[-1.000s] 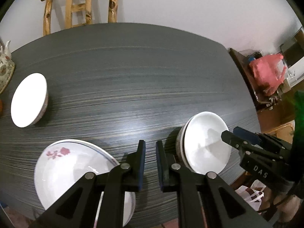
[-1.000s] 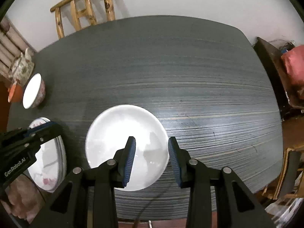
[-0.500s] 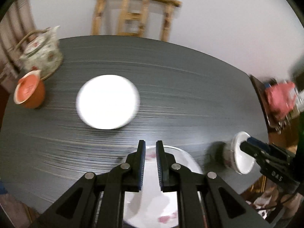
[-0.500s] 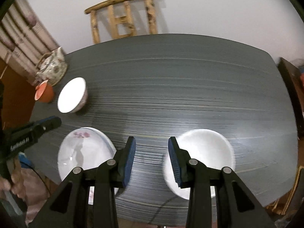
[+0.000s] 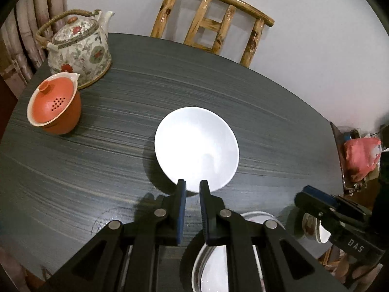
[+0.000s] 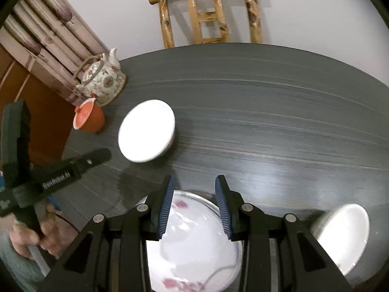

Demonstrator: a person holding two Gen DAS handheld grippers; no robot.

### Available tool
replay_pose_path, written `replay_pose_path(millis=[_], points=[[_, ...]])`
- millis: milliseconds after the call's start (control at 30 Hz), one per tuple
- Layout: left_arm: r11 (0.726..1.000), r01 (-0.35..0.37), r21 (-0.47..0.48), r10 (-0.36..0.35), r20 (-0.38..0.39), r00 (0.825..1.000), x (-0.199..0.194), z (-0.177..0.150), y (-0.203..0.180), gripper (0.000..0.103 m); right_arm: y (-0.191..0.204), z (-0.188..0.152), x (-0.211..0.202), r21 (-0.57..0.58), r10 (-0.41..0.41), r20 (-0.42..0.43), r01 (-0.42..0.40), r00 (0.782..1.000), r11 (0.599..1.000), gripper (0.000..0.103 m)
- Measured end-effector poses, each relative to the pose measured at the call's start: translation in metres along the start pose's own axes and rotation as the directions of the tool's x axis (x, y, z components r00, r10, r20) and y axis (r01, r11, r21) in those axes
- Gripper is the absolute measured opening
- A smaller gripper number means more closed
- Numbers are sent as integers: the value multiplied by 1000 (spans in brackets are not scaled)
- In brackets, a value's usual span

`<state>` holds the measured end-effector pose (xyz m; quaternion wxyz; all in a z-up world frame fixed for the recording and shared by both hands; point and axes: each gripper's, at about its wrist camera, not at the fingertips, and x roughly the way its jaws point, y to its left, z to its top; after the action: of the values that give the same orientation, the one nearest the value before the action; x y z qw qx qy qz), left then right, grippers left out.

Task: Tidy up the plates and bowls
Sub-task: 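Move both grippers to the small white bowl and grasp its rim, then lift the small white bowl with both grippers and carry it toward the bowls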

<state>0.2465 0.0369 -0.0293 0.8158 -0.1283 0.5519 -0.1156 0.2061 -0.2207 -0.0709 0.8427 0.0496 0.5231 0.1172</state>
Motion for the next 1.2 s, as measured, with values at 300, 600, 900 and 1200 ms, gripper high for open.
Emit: replay_pose_path(millis=[300,600,900,1200], points=[[998,36,-59,-36,4,999,25,18,20,11,18,31,41,7,39,-17,-39,999,999,28],[995,50,-86,-52,-25,998,49,27,32,11,24,45,78,24,55,-58,-53,997,998,20],[998,39,-54,-41,-32,999,59,37,26,11,23,55,98,42,58,-81,-55,995,998,20],[994,73,-79,-77,-50,996,60,41,30,11,19,54,114,69,69,-102,-62,992,996,16]])
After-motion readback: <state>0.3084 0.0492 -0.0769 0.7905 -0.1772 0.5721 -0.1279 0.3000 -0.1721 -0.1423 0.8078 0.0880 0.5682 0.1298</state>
